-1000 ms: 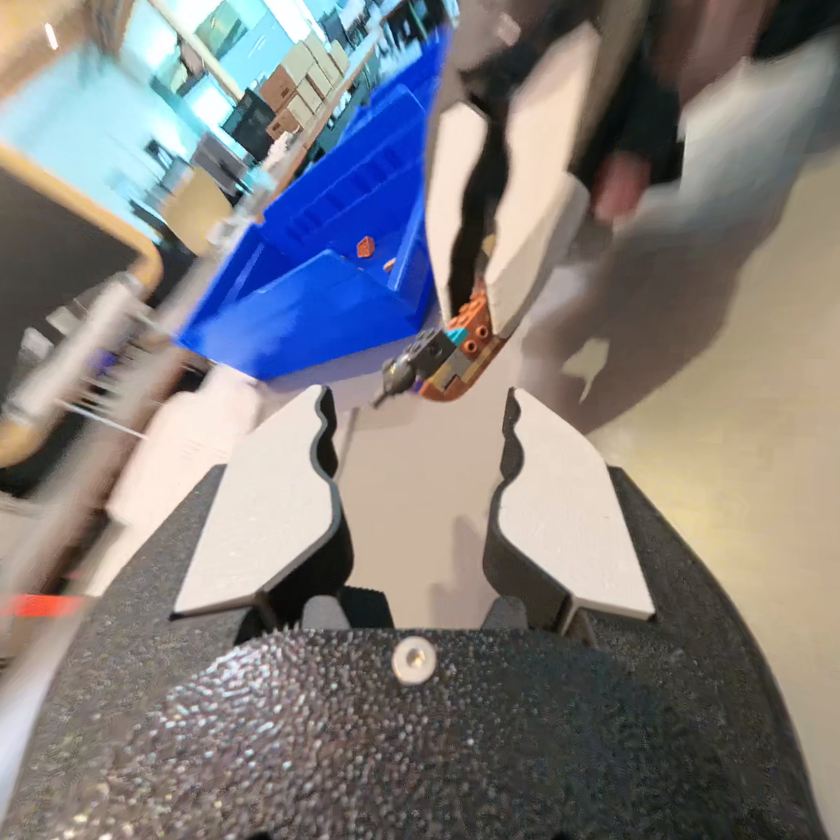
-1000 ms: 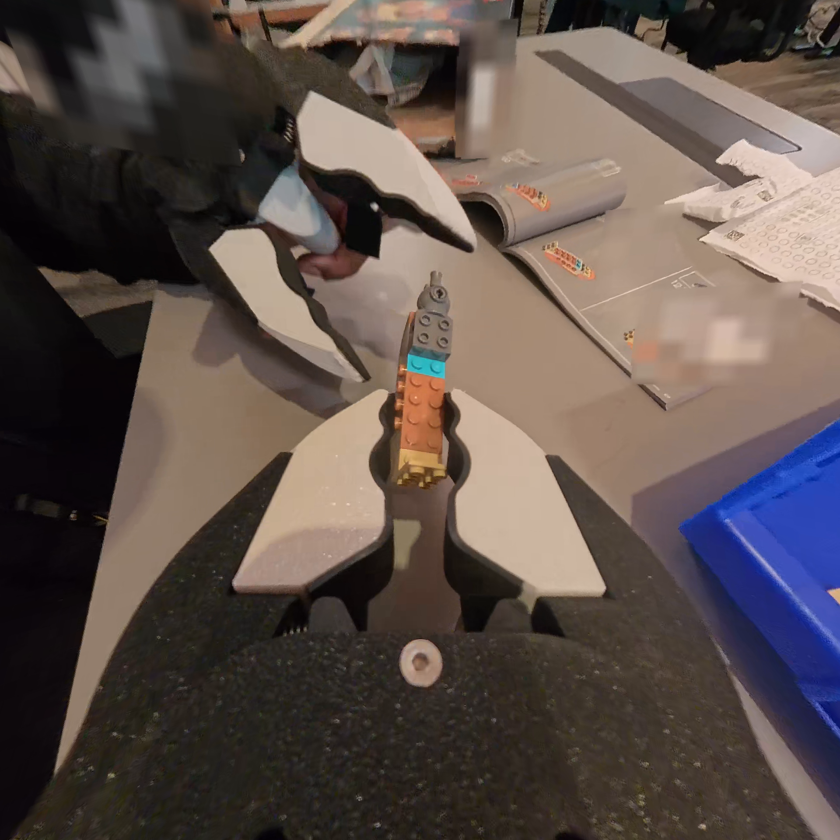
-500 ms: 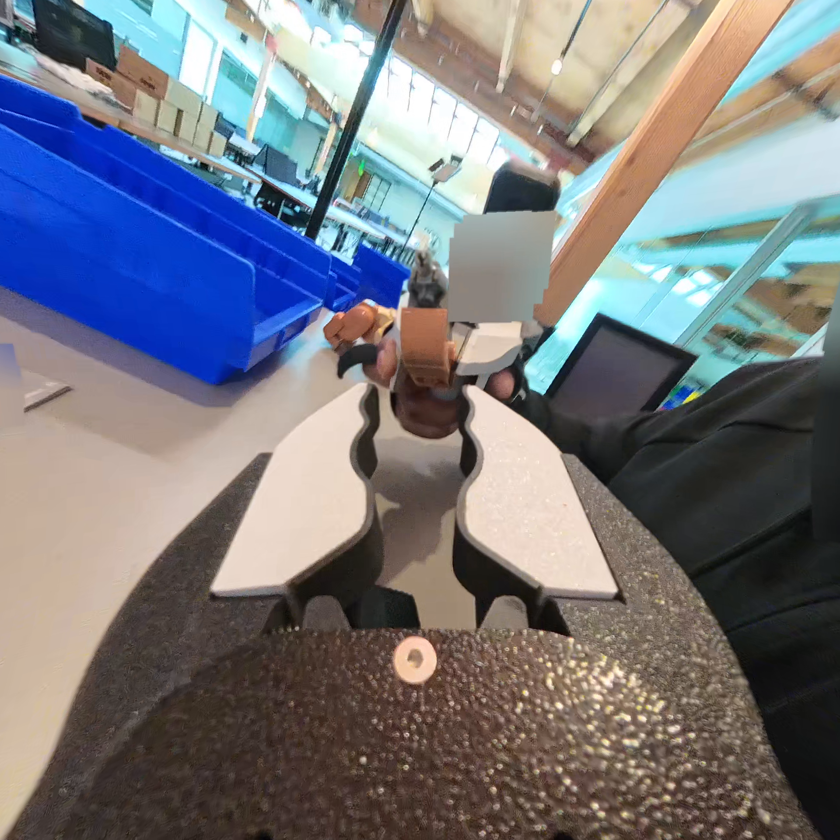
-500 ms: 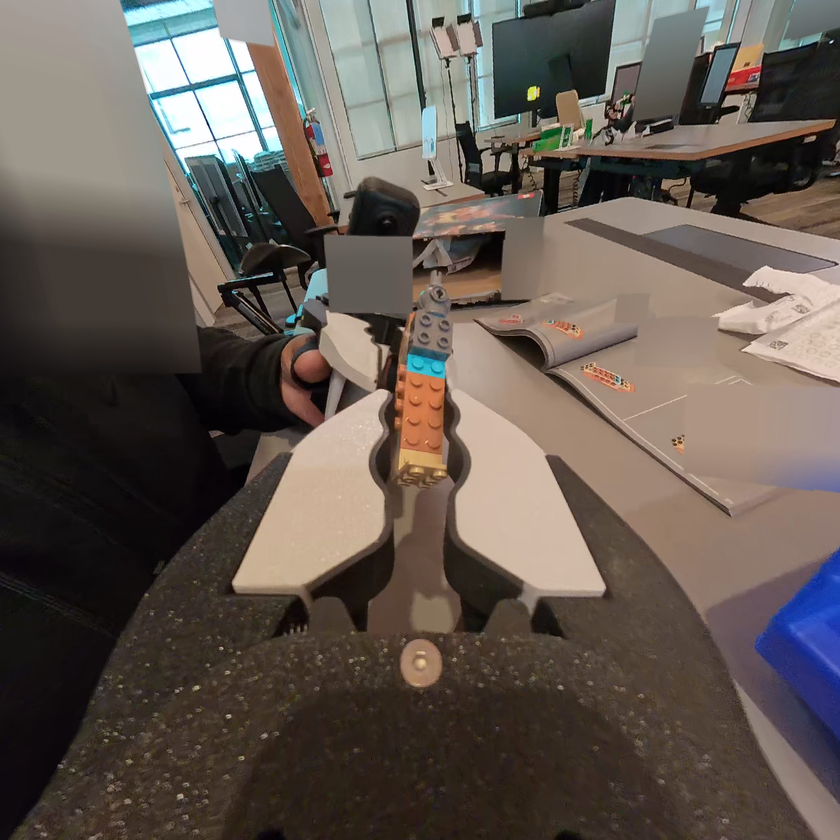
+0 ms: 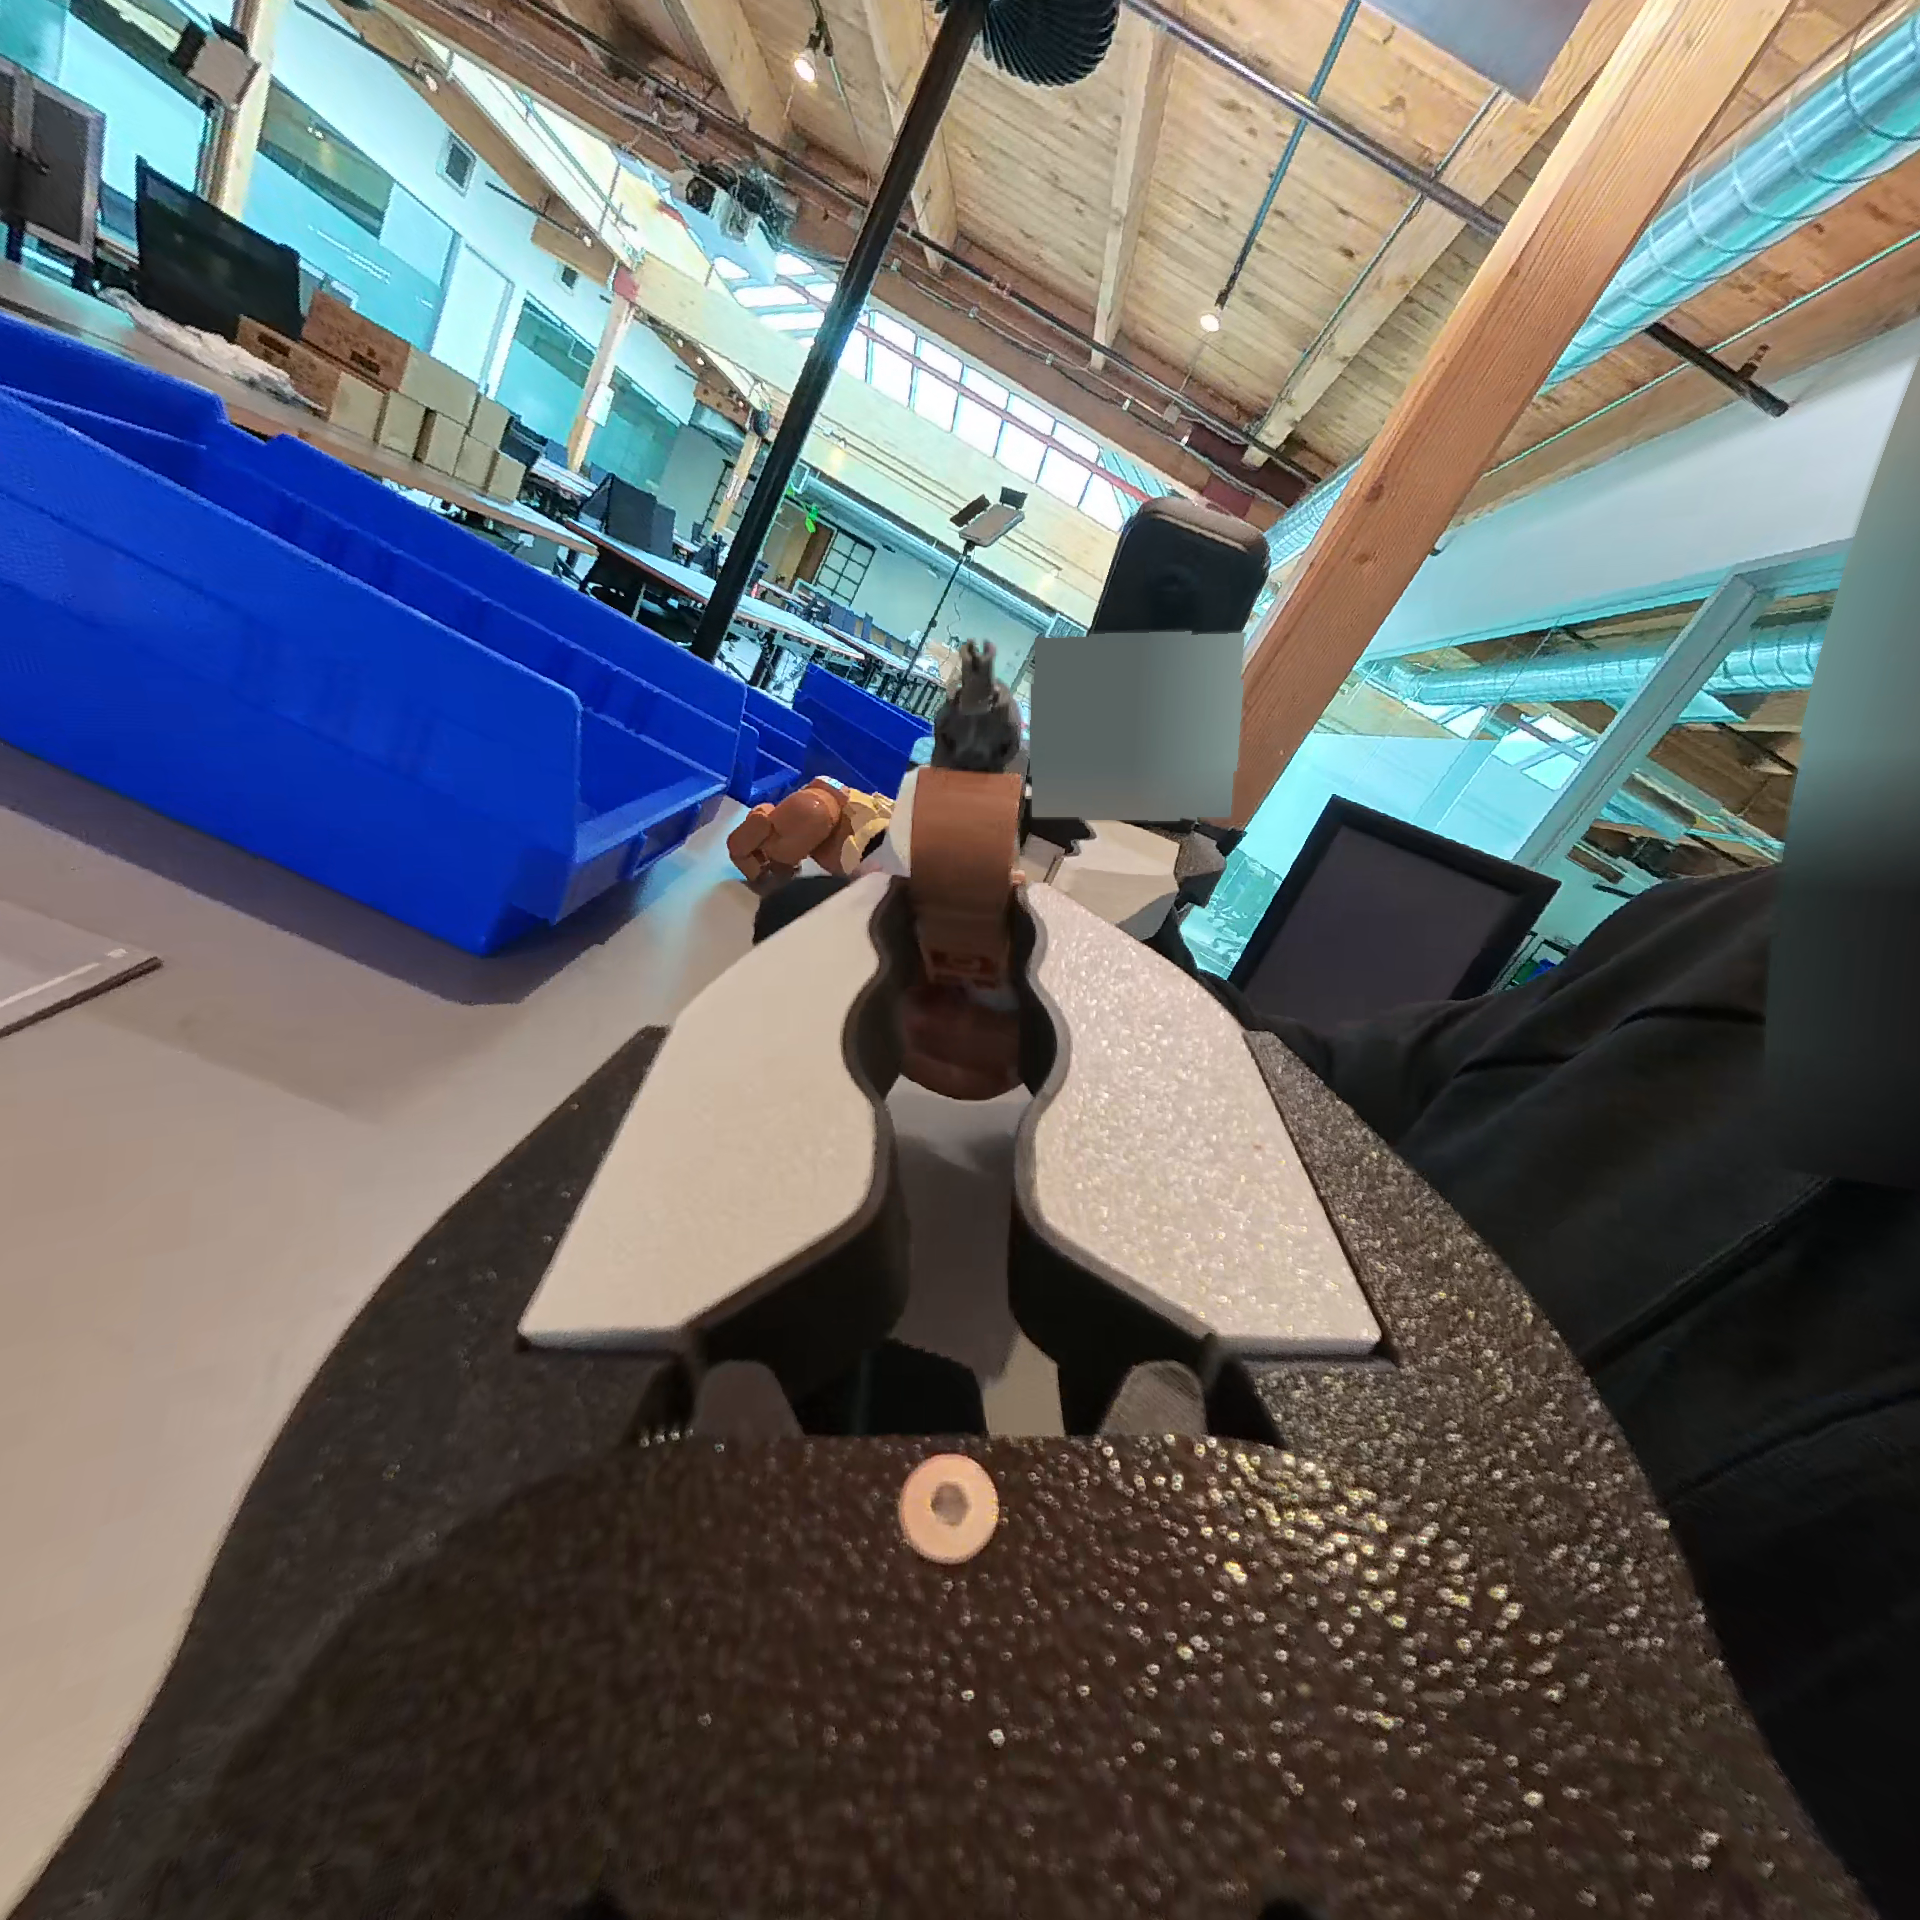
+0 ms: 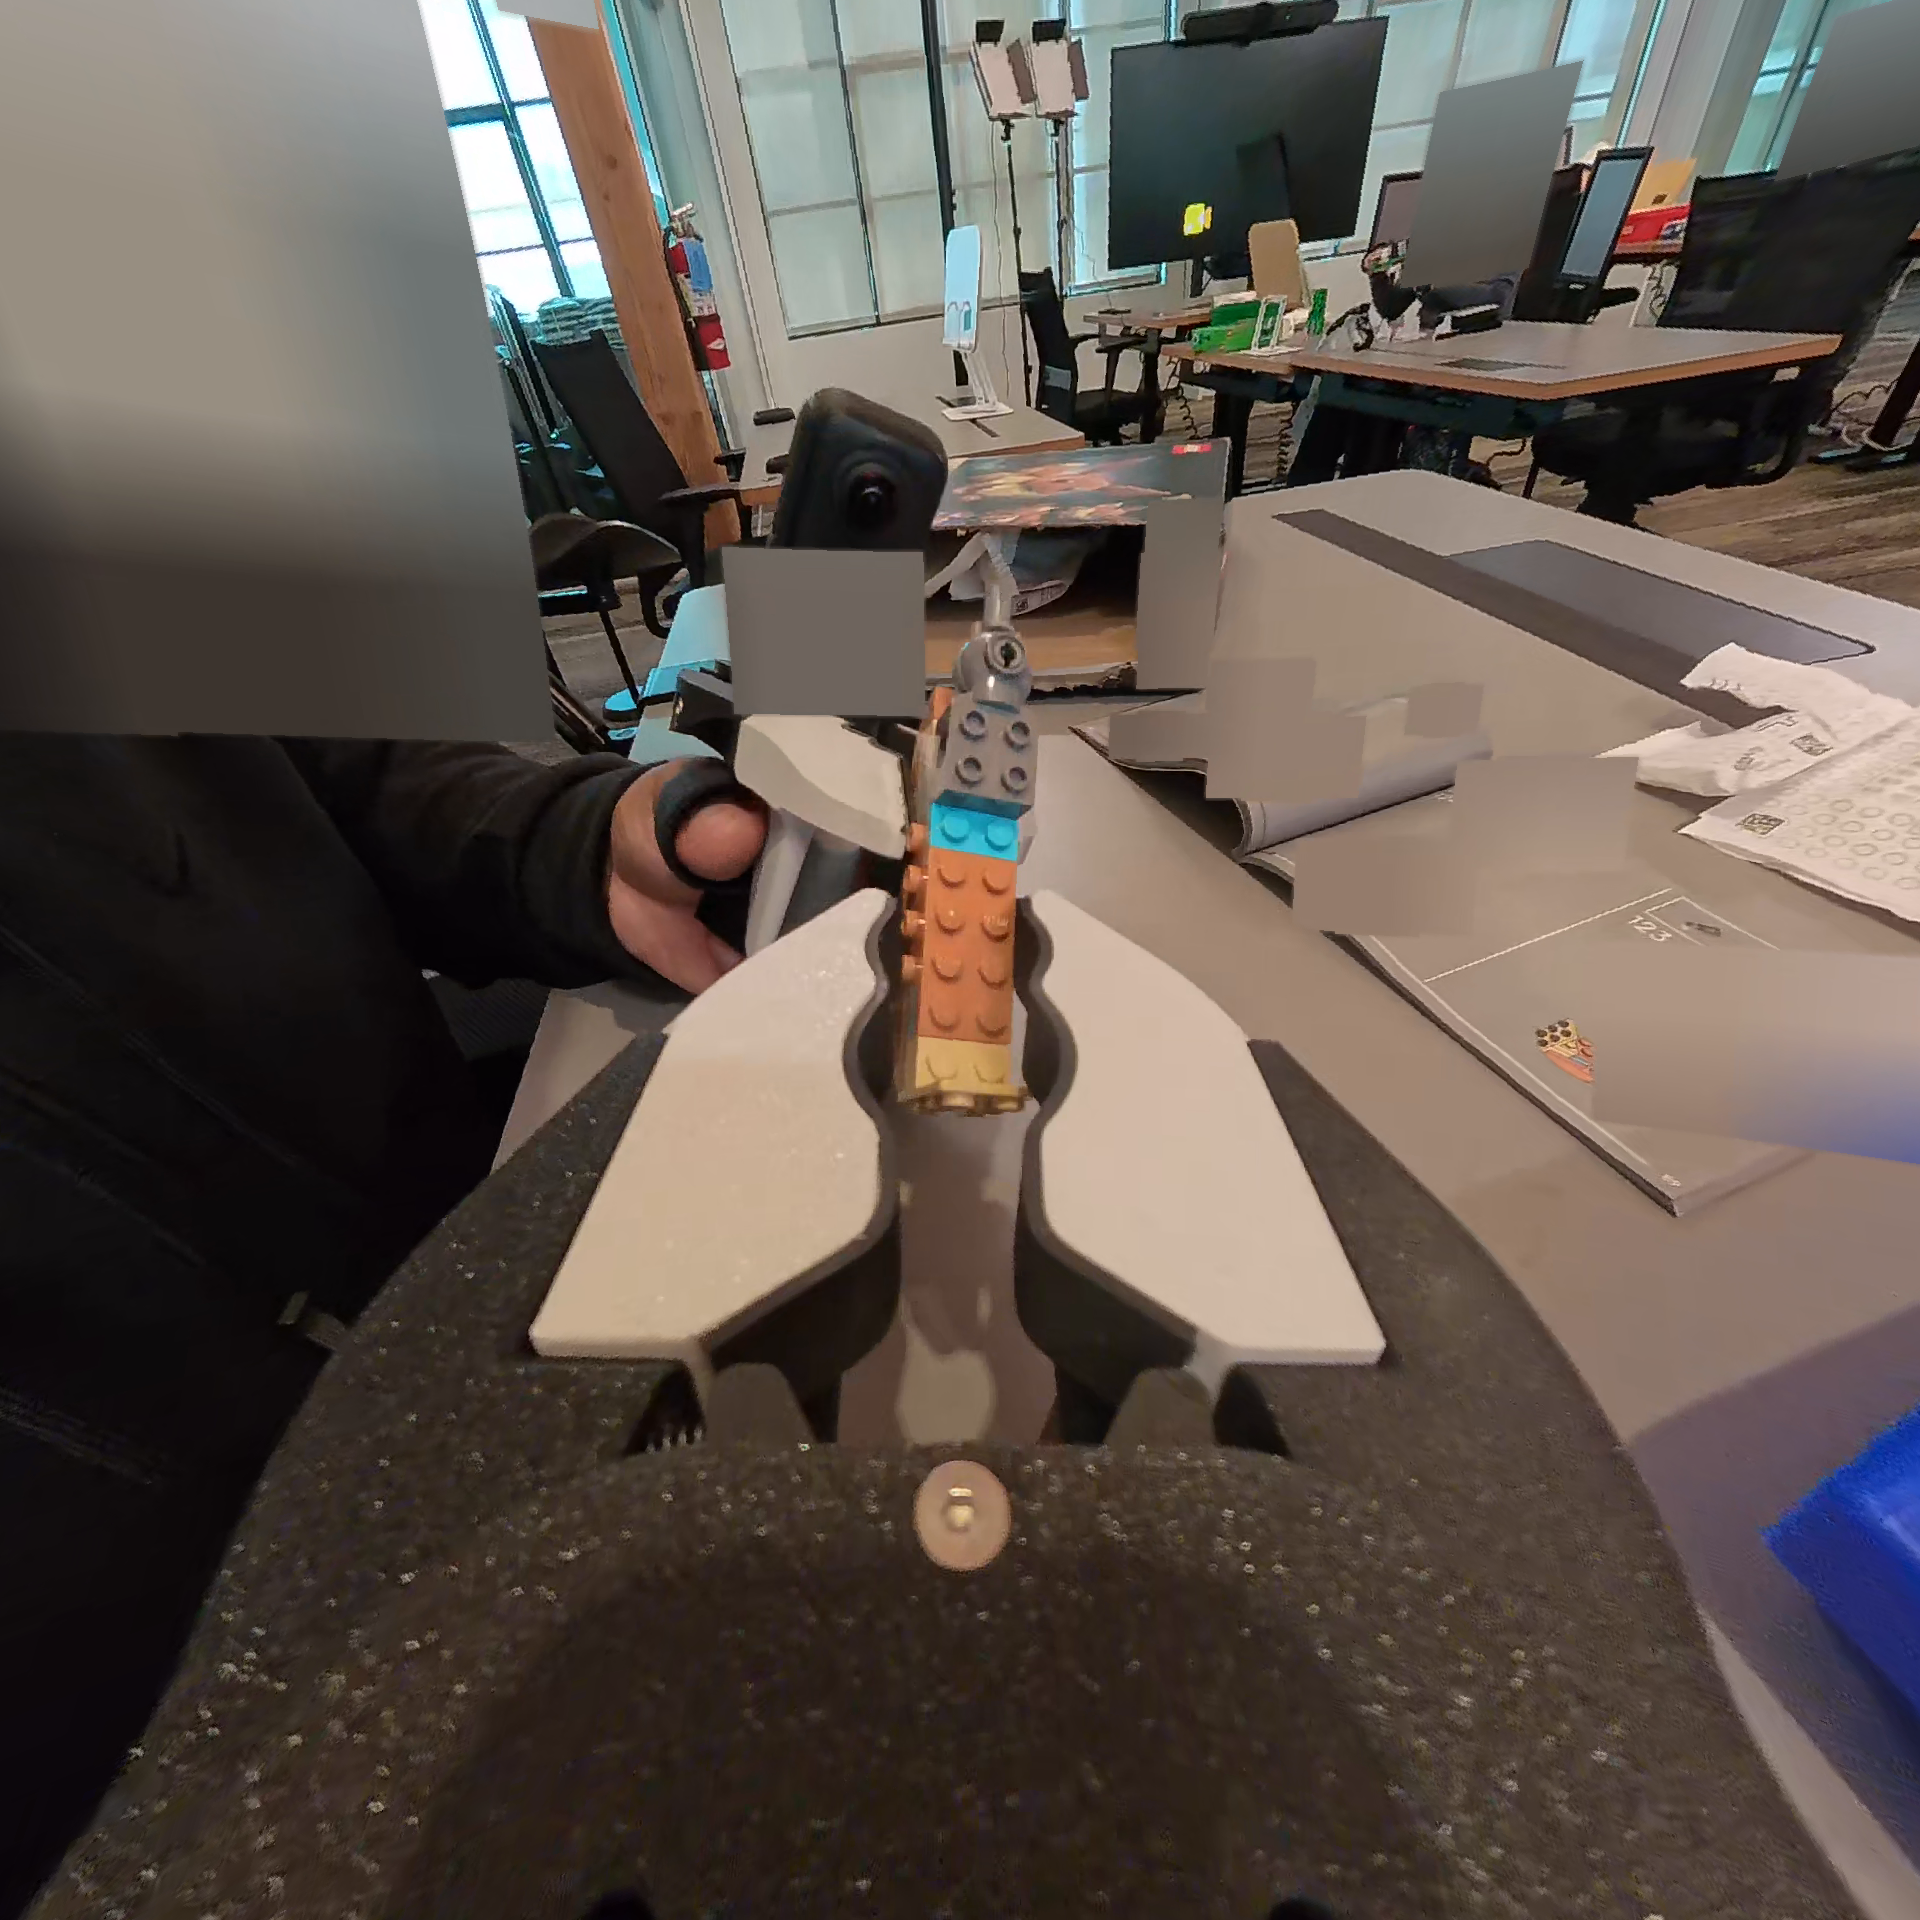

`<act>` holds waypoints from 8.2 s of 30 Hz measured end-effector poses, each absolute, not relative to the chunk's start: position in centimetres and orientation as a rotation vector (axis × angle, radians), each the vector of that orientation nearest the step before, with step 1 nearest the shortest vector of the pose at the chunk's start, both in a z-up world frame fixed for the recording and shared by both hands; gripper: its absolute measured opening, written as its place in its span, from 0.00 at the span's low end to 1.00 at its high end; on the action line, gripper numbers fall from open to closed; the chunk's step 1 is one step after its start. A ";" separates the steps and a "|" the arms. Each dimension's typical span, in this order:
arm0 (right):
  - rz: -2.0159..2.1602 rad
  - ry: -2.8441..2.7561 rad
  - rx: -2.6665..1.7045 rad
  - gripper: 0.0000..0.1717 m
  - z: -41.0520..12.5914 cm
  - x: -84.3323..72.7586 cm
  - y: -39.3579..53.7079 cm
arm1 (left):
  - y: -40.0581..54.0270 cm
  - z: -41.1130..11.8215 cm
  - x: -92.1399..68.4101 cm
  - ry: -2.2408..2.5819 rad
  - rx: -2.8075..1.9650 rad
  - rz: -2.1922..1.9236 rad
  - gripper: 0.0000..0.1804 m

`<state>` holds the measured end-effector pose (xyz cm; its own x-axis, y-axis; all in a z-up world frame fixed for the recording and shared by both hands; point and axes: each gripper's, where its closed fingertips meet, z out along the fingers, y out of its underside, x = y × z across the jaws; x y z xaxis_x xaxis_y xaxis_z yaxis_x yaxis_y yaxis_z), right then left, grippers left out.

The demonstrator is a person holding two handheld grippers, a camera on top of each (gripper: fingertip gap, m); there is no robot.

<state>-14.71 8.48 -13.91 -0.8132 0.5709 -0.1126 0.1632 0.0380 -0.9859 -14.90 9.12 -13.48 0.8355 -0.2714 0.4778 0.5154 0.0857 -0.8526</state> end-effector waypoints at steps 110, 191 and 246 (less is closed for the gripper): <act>2.180 -1.971 -0.715 0.20 -13.8 -13.4 7.3 | 8.2 -15.4 -11.2 0.139 -1.557 -0.933 0.11; 2.329 -1.835 -0.324 0.18 -11.0 -11.1 6.8 | 7.3 -15.0 -8.3 0.544 -1.524 -1.254 0.12; 1.040 -2.025 0.205 0.28 -18.0 -12.5 9.3 | 7.5 -21.0 -10.9 0.478 -2.123 -0.795 0.12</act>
